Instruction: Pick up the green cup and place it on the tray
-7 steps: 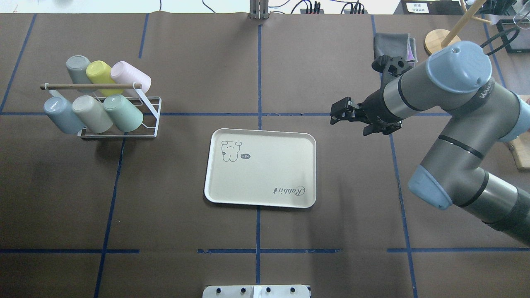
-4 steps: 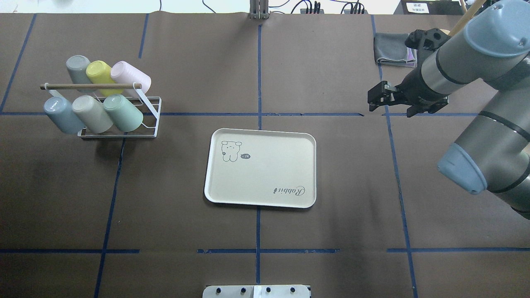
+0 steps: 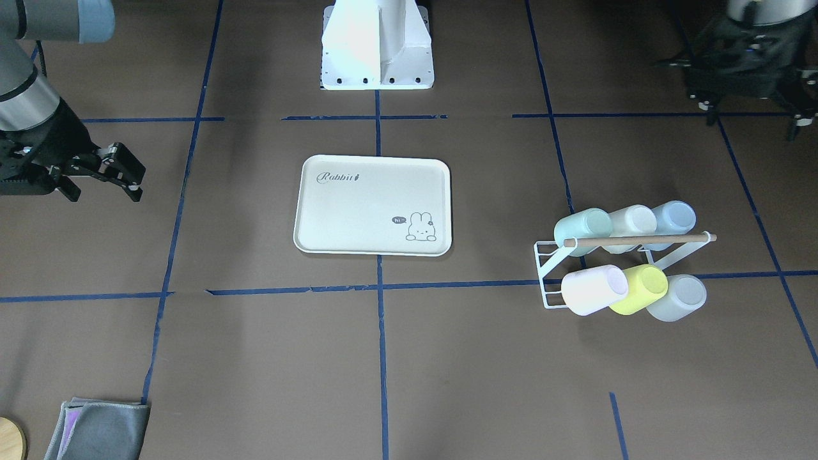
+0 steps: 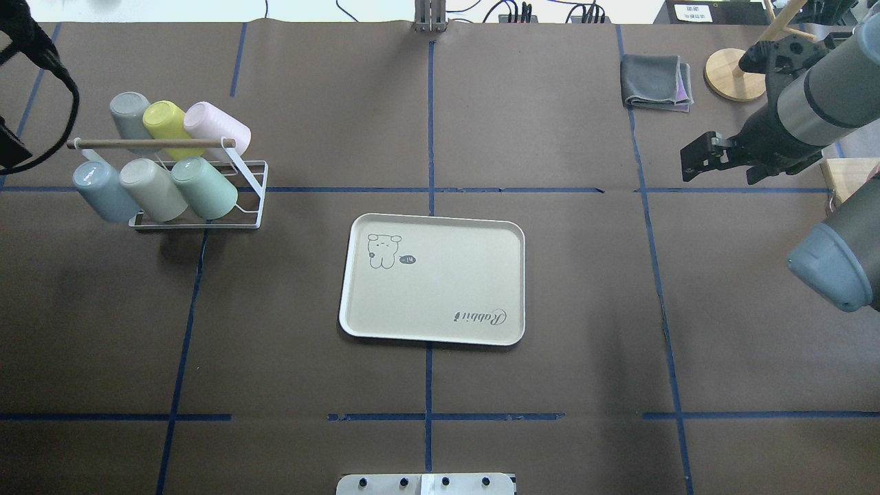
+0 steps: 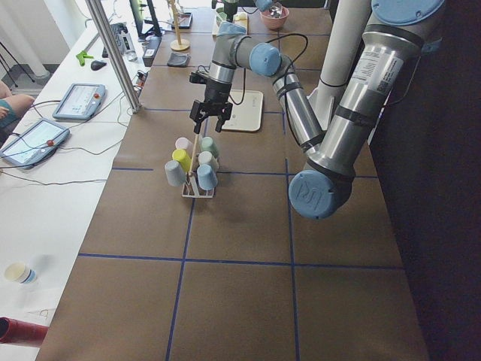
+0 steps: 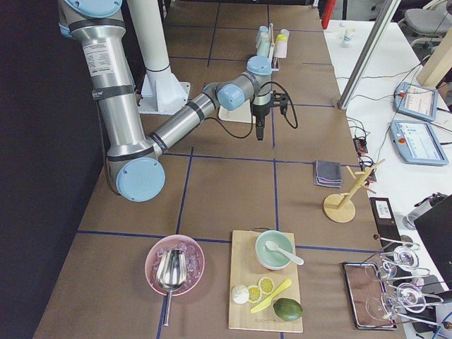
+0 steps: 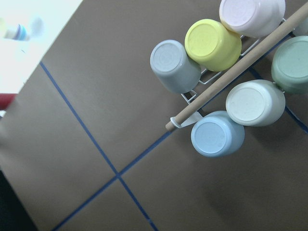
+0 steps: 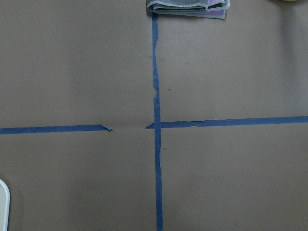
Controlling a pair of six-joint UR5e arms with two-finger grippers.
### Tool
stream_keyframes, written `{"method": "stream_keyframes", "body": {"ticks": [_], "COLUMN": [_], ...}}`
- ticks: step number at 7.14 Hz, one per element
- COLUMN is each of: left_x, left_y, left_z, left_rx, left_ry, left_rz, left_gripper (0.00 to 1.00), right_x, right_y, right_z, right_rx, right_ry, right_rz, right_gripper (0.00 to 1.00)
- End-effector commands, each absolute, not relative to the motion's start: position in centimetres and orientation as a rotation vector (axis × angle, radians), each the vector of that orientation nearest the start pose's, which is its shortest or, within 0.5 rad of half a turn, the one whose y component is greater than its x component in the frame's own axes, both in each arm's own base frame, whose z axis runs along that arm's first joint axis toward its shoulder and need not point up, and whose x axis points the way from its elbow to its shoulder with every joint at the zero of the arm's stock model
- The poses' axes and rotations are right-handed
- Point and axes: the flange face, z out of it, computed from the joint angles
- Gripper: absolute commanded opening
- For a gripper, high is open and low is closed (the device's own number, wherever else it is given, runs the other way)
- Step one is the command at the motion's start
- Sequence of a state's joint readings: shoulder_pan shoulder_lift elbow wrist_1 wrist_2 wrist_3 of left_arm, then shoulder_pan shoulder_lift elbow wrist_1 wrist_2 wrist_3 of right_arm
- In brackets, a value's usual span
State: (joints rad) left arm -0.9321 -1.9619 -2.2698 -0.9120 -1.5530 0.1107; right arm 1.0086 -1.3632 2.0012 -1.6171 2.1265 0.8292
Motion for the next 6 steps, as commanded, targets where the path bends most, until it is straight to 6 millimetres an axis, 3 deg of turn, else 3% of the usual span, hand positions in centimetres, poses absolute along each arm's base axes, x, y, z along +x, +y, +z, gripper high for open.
{"method": "stream_keyframes", "body": {"ticks": [1,3,5,6], "left_x": [24.6,29.0,35.4,38.3], "left_y": [-43.3,-41.0,-39.1,-39.2], "left_z": [25.3,25.3,26.6,26.9], "left_rx": [0.480,0.500,0.437,0.400], "left_ry": [-0.146,-0.362,-0.523,-0.657], "left_rz": [0.954,1.162,1.309,1.446], "left_gripper": [1.00,0.98,0.97,0.97], "right_x": [-17.4,-15.9,-15.9,-15.8], "right_y": [-49.2,-49.0,-49.1,-49.1], "right_z": [39.4,41.8,42.4,42.7], "right_rx": [0.074,0.065,0.057,0.057], "right_ry": [-0.797,-0.777,-0.772,-0.768], "right_rz": [0.027,0.006,0.008,-0.002], "right_gripper": [1.00,1.00,1.00,1.00]}}
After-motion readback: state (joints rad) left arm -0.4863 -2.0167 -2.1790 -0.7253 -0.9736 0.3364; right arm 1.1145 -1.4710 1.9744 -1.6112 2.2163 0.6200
